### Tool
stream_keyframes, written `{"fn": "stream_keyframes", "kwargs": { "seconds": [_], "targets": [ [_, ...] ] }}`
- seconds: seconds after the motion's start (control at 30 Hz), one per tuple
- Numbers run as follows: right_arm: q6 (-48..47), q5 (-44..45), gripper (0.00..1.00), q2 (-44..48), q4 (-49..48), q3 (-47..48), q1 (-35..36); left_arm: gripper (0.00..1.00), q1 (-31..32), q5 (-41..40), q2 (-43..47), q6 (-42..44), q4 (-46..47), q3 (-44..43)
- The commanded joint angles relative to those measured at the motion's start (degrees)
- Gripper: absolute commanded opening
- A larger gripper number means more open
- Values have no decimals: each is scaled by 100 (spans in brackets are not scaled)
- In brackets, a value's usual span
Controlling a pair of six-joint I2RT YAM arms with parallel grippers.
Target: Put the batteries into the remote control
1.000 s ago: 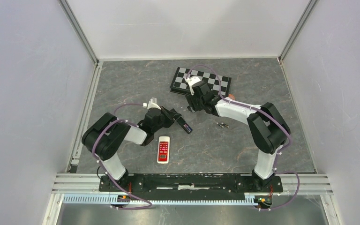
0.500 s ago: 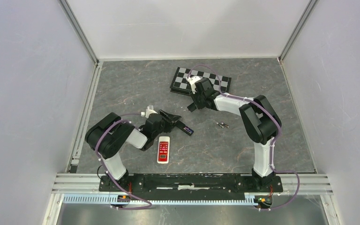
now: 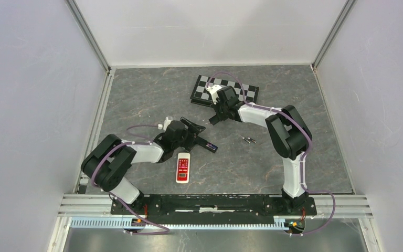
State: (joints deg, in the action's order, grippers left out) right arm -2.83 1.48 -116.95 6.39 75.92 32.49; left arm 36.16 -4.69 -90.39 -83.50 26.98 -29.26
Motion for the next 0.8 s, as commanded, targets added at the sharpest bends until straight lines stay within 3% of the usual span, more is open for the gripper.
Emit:
{"fn": "stream_keyframes", "kwargs": {
  "seconds": [0.0,0.2,0.53,0.73,0.77],
  "targets": [
    [141,-66,0,43,-86,-16,-40,89,58,-76,1,273,-2039,-125],
    [577,-136,0,590,-491,-481,-59,99,132,-165,326,268,-2537,-37],
    [1291,-378,0,1415,-961,-1338,-59,100,241,-219,1190,439,-3228,64],
    [1505,-410,0,1718,-1038,-1587,-62,100,330,-612,2242,1512,-3351,-227],
    [1474,-336,6,1575,-878,-1448,-66,100,317,-667,2335,1698,-3302,-265]
  ]
}}
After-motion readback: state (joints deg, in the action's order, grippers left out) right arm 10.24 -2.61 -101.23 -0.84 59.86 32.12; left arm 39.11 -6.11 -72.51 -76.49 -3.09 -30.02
